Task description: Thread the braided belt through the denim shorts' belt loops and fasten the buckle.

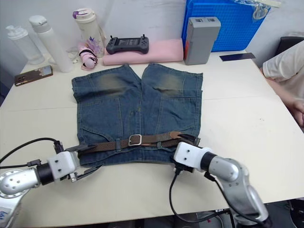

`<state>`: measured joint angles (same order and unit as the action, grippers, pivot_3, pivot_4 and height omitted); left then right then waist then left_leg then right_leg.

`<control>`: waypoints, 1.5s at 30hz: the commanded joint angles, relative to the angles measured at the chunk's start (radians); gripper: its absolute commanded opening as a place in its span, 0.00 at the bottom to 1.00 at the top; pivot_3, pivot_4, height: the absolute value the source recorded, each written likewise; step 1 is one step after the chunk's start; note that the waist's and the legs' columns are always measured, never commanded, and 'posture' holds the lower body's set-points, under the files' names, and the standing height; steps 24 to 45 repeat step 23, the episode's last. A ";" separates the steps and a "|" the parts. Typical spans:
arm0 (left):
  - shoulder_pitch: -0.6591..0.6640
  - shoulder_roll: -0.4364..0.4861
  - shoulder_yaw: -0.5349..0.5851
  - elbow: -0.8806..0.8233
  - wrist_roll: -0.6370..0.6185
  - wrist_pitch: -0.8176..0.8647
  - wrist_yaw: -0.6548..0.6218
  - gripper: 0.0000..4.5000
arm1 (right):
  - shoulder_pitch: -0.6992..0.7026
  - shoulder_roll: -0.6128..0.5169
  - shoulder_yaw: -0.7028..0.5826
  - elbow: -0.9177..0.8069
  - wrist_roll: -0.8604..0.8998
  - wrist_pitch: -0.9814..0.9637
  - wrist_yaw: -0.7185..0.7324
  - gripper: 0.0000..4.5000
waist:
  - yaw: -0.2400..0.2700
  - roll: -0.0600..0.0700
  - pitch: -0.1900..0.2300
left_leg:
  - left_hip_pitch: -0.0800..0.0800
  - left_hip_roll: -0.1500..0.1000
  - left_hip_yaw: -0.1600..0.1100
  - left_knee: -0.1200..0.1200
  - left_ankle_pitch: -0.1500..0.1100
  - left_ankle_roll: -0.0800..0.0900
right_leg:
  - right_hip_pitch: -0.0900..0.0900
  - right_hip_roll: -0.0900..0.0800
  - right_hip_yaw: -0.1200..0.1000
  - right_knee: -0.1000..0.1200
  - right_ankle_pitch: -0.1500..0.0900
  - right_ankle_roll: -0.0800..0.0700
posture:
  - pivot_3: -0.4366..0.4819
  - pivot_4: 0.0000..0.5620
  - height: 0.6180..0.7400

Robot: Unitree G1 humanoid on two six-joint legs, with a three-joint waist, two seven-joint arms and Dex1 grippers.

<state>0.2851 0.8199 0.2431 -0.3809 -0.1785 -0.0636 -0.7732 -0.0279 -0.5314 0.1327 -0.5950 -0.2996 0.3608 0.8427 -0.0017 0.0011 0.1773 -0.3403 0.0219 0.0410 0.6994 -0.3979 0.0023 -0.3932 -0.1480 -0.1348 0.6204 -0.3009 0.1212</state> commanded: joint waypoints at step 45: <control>-0.067 -0.004 0.350 -0.050 -0.536 0.465 -0.070 0.78 | -0.229 -0.098 -0.345 0.034 0.602 0.340 0.001 0.99 | 0.001 0.007 0.008 | -0.001 -0.006 0.002 0.000 0.000 0.000 | -0.001 0.000 0.002 -0.001 0.001 0.001 | 0.48 0.27 0.71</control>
